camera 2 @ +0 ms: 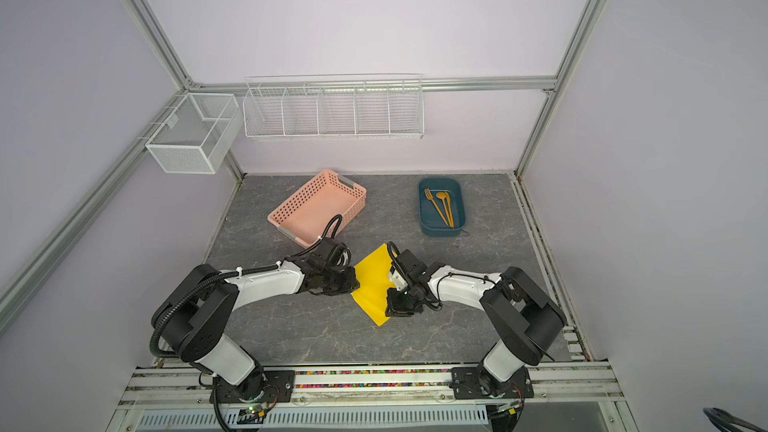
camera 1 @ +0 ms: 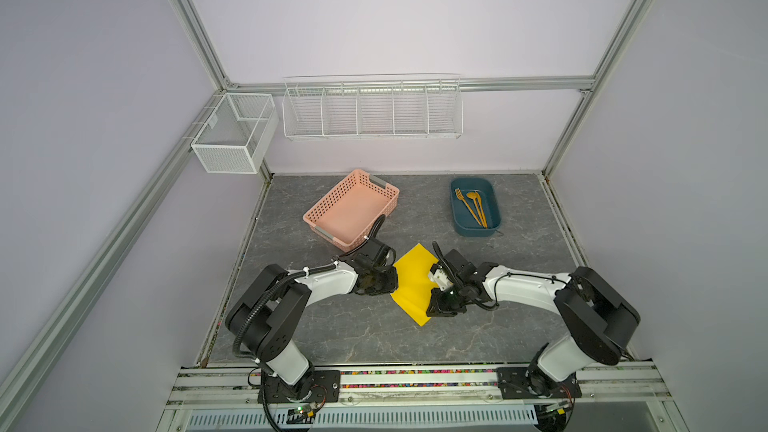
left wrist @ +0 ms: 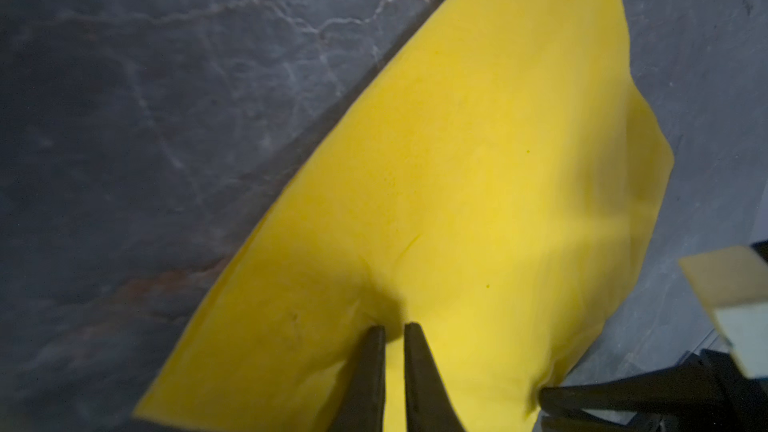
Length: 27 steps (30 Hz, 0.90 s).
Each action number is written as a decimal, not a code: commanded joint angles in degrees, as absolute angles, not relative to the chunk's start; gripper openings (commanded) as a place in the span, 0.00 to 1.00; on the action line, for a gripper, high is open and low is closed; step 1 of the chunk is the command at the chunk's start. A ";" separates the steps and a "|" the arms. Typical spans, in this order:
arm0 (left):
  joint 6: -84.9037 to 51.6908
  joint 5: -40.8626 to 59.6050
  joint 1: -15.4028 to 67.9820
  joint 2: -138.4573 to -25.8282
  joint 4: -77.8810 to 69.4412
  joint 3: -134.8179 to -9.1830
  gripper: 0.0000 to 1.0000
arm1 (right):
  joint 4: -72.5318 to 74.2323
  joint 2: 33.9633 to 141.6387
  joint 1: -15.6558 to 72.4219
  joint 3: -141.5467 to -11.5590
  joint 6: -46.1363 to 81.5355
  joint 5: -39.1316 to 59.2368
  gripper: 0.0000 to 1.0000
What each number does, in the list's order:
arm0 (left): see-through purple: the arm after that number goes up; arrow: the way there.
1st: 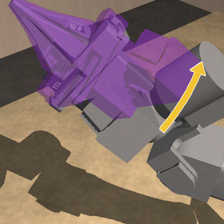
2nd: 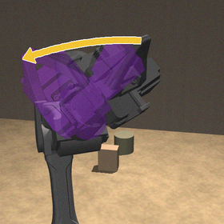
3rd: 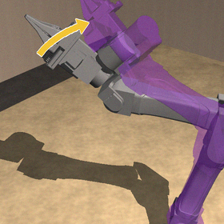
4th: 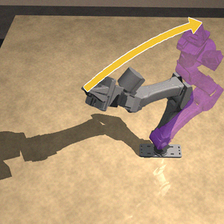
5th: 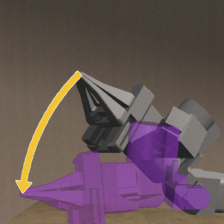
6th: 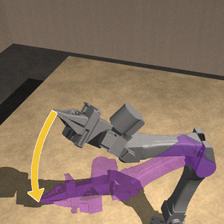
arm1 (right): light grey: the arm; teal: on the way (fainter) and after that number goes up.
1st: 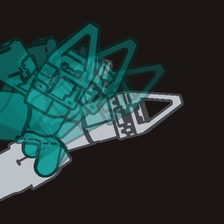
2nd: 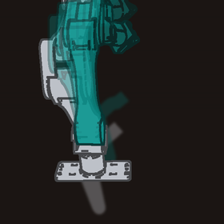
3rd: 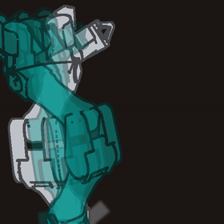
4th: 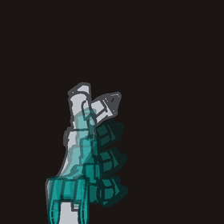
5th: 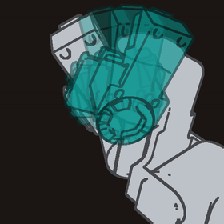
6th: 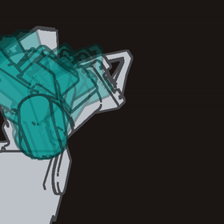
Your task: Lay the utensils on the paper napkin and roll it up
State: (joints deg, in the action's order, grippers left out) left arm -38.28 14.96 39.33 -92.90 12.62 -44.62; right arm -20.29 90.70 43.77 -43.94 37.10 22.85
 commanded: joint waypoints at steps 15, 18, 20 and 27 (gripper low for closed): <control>-39.56 16.27 38.94 -88.84 13.01 -42.26 0.13 | -27.25 82.72 41.33 -48.50 36.93 20.62 0.20; -39.38 17.36 38.94 -87.54 13.05 -42.60 0.15 | -24.73 82.14 39.96 -47.27 38.21 22.51 0.21; -39.47 17.63 38.95 -86.28 13.67 -42.87 0.17 | -23.96 81.60 39.11 -46.80 38.59 23.24 0.21; -39.46 19.94 38.94 -82.62 15.20 -44.01 0.19 | -22.93 82.18 36.77 -46.07 37.83 25.76 0.21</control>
State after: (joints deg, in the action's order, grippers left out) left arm -38.94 18.17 39.27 -83.74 14.06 -42.74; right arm -24.01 82.52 37.47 -47.53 37.47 23.81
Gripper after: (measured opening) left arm 0.190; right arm 0.212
